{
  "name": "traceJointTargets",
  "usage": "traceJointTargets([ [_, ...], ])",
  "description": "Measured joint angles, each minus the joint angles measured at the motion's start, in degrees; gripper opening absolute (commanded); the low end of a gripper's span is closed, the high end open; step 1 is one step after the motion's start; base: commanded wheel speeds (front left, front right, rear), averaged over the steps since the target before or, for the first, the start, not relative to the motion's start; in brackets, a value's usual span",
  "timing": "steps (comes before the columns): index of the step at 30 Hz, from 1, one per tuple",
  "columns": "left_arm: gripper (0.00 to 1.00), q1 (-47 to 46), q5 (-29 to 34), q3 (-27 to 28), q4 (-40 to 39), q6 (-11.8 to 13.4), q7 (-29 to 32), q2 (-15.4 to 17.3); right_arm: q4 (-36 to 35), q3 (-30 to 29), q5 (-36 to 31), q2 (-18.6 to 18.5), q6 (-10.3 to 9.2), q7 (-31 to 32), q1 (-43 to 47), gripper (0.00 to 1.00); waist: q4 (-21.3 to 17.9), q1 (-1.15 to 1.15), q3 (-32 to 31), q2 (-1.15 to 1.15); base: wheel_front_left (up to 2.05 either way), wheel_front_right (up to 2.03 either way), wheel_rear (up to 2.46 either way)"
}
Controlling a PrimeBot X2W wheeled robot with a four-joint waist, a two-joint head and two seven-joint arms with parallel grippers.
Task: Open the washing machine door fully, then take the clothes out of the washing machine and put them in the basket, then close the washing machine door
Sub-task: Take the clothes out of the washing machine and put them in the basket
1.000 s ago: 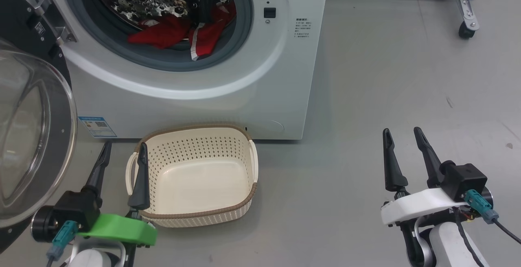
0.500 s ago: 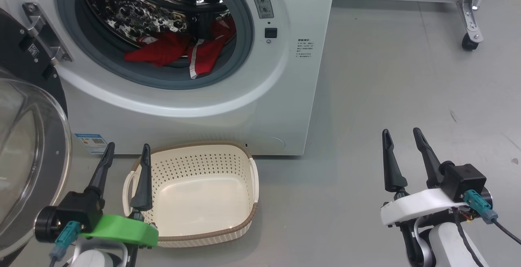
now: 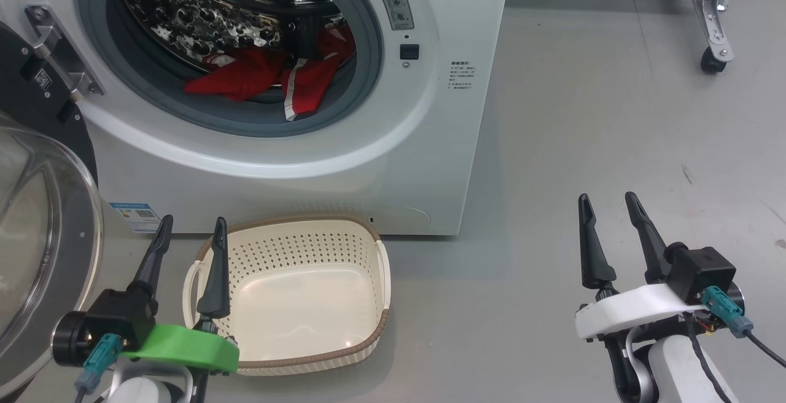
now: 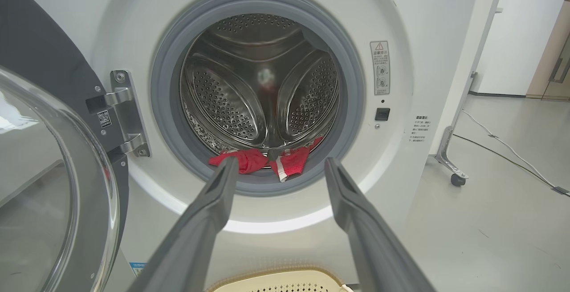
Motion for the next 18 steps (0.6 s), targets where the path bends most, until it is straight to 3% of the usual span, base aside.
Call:
traceJointTargets([
  [18,1.0,0.0,0.01,-0.04,0.25,0.21,0.0,0.0,-0.04,0.02,0.04,0.01,-0.01,0.0,0.0,1.0,-0.01,0.0,0.02,0.0,0.0,0.0,0.0],
])
